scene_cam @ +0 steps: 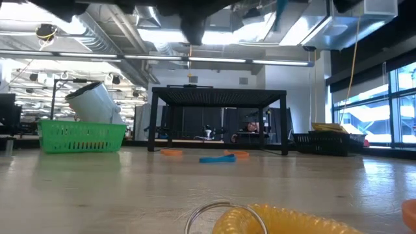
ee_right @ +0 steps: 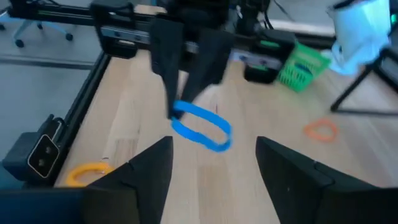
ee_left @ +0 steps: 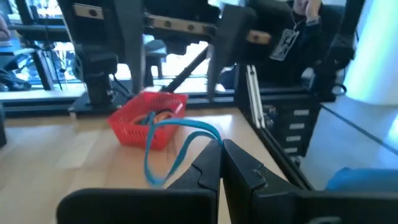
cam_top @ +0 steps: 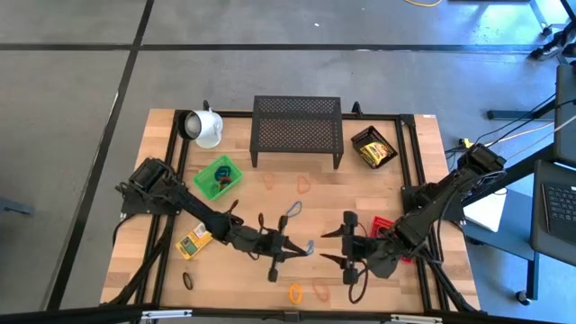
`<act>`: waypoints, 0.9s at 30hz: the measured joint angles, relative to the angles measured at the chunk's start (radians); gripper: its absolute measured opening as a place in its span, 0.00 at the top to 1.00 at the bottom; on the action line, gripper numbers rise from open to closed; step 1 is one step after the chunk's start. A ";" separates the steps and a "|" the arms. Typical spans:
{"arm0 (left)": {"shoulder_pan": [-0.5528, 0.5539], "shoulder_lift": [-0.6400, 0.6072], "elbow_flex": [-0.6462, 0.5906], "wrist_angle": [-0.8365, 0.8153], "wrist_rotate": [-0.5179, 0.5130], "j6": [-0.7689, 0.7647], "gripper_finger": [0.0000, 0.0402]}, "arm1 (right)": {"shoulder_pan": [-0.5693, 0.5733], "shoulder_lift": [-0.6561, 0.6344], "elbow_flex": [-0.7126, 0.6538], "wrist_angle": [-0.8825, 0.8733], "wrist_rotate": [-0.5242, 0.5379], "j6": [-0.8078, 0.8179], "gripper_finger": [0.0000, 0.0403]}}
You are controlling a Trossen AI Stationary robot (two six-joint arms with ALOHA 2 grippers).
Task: Pick & Place Office Desk Supplies
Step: Put the bottom blue rubber band into the red bin
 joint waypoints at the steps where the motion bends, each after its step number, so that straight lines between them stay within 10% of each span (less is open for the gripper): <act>1: 0.005 0.000 0.006 0.000 0.000 0.000 0.99 | -0.006 0.000 0.000 0.015 -0.015 -0.032 0.41; 27: 0.051 -0.001 0.070 0.003 0.001 0.060 0.99 | -0.110 0.000 0.000 0.093 -0.253 -0.156 0.40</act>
